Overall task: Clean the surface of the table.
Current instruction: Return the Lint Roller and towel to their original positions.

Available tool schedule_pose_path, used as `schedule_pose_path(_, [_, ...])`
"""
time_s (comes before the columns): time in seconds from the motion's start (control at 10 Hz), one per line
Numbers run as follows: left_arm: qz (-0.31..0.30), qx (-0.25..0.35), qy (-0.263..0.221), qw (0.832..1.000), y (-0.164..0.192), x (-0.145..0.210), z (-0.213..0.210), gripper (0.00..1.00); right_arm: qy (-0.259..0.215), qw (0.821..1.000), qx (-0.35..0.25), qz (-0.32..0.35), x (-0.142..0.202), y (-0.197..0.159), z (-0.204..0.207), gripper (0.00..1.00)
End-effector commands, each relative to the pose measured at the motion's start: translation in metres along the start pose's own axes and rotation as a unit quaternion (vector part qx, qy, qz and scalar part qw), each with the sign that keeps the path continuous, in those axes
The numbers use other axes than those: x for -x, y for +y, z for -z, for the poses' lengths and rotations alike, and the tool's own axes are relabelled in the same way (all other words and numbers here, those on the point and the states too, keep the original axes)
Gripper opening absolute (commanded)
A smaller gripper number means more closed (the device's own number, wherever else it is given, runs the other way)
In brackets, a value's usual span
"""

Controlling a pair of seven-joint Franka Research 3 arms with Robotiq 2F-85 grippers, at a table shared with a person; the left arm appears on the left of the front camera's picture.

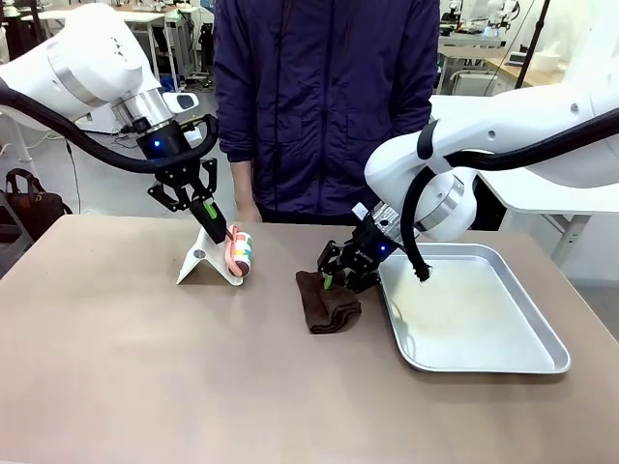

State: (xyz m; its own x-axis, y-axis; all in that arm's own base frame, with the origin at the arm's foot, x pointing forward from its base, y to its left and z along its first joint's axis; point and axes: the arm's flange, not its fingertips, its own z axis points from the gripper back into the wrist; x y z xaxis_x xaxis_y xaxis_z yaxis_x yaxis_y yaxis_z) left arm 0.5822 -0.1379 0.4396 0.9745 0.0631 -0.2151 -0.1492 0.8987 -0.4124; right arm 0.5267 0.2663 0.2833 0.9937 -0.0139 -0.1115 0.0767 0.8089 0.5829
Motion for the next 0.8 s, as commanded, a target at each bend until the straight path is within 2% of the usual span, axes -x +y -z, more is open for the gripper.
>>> schedule_pose_path(0.0, [-0.008,-0.016,0.003,1.0,0.003,-0.004,0.003,0.22,0.006,1.0,0.013,0.011,-0.006,0.006,0.003,0.14])
schedule_pose_path(0.7, [-0.017,-0.018,-0.004,1.0,0.006,-0.002,0.018,0.22,0.017,1.0,0.008,0.008,-0.005,0.007,0.005,0.14])
